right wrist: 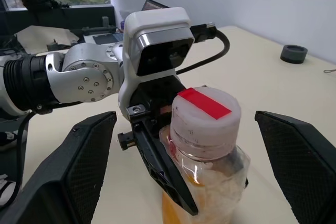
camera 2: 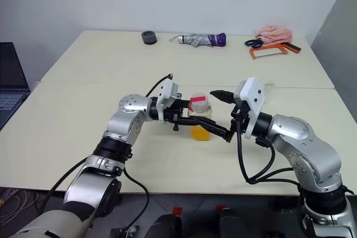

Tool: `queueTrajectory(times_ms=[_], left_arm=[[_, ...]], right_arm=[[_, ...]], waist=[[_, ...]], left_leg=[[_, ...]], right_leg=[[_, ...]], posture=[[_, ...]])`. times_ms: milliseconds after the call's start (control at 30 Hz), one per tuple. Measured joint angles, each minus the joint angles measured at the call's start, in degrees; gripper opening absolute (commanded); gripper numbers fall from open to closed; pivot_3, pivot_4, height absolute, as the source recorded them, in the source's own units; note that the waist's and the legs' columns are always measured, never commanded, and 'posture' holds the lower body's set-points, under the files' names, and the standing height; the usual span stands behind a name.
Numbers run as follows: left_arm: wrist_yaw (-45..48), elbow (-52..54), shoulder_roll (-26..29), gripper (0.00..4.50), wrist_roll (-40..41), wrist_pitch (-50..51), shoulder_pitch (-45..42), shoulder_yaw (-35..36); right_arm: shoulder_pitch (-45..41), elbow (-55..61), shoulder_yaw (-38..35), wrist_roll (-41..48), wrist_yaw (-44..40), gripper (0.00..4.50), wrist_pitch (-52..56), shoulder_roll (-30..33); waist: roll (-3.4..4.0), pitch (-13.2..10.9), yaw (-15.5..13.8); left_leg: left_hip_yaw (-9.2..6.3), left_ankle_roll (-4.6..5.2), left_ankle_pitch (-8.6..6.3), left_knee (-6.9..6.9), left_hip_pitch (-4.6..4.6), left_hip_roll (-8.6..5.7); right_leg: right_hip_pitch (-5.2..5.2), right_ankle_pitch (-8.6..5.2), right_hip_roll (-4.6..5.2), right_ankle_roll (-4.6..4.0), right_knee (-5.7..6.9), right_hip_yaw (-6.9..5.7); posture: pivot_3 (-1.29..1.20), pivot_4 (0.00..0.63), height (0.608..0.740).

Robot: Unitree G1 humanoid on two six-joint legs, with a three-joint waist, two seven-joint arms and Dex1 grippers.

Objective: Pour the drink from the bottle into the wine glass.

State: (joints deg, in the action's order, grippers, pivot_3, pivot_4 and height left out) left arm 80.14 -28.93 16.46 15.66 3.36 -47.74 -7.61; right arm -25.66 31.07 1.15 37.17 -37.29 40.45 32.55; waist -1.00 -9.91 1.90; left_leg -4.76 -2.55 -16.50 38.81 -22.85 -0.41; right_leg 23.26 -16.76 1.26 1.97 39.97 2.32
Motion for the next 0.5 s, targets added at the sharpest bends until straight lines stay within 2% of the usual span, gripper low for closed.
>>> queueTrajectory(times_ms=[500], left_arm=[[0.4,0.2,-0.2,1.82,0.0,0.0,0.0,0.0]], right_arm=[[-3.2,-5.7,2.0,-5.2,1.4,4.50,-2.7,-3.7]], waist=[[0.00,0.0,0.0]], left_leg=[[0.00,0.00,0.00,0.00,0.00,0.01]], right_leg=[[0.00,0.00,0.01,0.00,0.00,0.00]], posture=[[0.00,0.150,0.740]])
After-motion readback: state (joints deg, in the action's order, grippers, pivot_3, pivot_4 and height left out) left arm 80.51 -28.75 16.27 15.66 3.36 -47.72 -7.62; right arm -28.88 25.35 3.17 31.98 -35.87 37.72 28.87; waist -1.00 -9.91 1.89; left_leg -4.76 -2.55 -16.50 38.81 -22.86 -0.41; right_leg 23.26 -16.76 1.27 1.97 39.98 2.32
